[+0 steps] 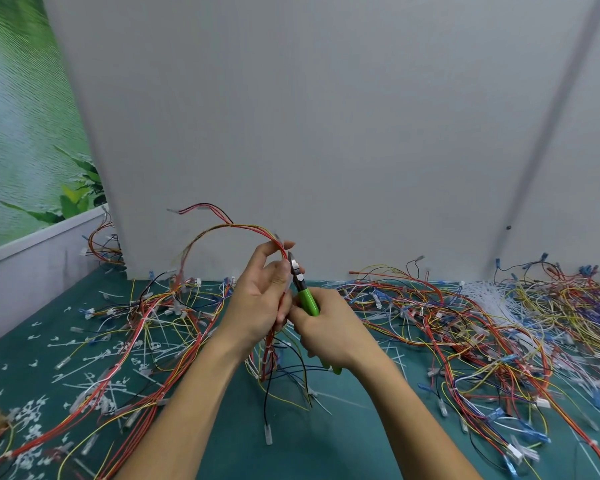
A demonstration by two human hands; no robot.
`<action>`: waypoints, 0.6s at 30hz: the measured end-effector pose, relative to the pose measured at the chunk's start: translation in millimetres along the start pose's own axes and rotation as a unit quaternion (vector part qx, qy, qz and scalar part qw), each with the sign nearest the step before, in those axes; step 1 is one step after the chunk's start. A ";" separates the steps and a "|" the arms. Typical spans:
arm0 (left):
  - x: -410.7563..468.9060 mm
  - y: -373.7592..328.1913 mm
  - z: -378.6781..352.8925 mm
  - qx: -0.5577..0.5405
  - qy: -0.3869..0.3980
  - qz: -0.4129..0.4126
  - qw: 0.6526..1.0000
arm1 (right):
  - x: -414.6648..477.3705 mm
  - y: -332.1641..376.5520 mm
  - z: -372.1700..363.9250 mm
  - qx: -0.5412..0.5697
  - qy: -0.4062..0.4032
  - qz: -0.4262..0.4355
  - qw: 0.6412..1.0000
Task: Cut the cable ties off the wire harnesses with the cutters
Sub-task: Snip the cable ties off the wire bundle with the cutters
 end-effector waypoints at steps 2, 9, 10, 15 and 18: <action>0.8 0.5 1.4 0.015 0.002 -0.006 1.000 | 0.0 0.5 -0.6 0.003 -0.003 0.000 1.000; 1.7 0.6 4.1 0.038 -0.011 -0.006 0.999 | 1.3 -1.5 2.6 -0.001 -0.033 0.005 0.999; 1.1 0.7 4.1 0.043 -0.017 -0.004 0.999 | 1.3 -1.5 3.0 0.001 -0.036 0.006 0.999; -0.7 3.3 3.2 0.060 -0.059 0.018 0.996 | 1.0 -1.8 6.3 0.004 -0.049 0.003 0.999; -1.7 0.8 3.8 0.088 -0.077 0.007 0.993 | 0.7 -1.3 6.0 0.002 -0.054 0.004 0.999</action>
Point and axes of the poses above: each hand's wrist, its own x-axis towards the middle knuckle, its own z-axis out of the back of the hand, y = z × x, the point moved 6 cm from there along x, towards the middle knuckle, and after that the axes turned 8 degrees about -x, right-handed, at the moved point
